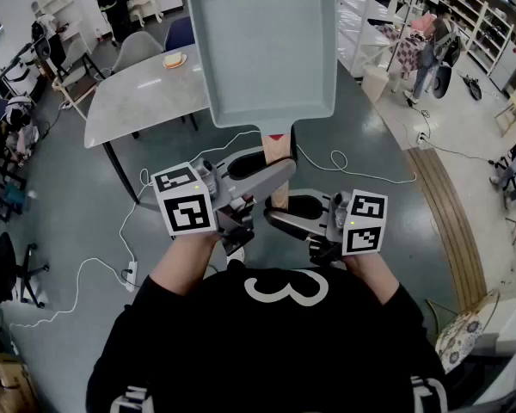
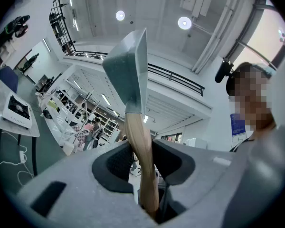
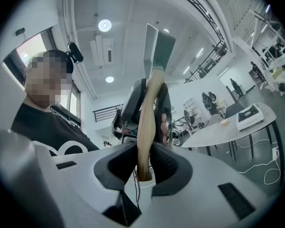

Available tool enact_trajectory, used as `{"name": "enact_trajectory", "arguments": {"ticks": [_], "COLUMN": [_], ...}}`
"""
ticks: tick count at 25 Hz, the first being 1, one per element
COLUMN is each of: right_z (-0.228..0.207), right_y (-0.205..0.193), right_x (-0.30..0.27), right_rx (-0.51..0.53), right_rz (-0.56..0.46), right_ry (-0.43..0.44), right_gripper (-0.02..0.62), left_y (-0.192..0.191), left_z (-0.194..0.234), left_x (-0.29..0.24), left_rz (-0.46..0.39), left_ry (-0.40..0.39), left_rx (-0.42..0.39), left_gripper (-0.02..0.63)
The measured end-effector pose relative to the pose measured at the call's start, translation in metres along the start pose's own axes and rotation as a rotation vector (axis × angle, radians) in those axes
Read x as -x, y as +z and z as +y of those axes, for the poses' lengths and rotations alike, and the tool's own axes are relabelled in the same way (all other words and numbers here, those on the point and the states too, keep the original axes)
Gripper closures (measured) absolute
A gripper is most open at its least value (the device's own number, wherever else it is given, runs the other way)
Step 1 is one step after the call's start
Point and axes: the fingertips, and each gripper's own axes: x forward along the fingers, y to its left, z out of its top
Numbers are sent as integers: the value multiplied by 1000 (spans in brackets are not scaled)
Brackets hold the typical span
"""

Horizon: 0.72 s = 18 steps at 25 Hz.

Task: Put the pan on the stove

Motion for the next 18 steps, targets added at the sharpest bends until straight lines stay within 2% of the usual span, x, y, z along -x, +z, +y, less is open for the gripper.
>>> {"name": "enact_trajectory", "arguments": {"ticks": [18], "right_z": [7], "right_y": [1], "right_x": [-1], "right_rx": [-12], "right_rz": [-2], "right_ry": [3], "right_gripper": [512], "left_y": [0], "left_z": [-4], "left_x": [1], "left_rz": [7], "left_ry": [8], "left_rx": [13], "left_gripper": [476]}}
